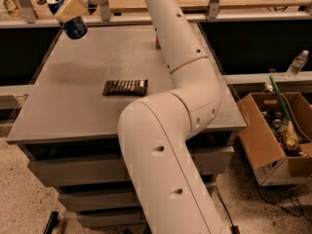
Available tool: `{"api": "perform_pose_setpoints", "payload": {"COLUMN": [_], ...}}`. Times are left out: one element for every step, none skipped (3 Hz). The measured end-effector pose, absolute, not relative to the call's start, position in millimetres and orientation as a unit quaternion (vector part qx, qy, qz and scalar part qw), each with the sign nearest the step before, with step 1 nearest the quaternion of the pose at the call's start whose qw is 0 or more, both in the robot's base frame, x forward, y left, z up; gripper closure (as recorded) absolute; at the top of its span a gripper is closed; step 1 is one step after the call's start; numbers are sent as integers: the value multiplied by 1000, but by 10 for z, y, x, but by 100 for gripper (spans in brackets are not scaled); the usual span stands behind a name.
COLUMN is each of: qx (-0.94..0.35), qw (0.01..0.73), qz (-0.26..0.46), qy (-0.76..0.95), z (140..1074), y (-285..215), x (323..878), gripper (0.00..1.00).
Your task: Pick pepsi can
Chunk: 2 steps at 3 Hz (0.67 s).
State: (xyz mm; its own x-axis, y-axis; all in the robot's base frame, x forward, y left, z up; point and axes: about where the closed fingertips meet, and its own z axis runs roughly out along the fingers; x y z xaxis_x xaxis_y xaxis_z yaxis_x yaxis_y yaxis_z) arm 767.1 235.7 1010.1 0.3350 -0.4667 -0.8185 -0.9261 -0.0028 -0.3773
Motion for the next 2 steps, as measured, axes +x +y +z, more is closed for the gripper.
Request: {"api": "perform_pose_setpoints", "payload": {"qx": [-683,-661], "qw": [440,463], "qz": [266,324], "qy": [518,495], "z": [10024,10034], "y": [2309,2185], "x": [7450,7432], "gripper": [100,100]}}
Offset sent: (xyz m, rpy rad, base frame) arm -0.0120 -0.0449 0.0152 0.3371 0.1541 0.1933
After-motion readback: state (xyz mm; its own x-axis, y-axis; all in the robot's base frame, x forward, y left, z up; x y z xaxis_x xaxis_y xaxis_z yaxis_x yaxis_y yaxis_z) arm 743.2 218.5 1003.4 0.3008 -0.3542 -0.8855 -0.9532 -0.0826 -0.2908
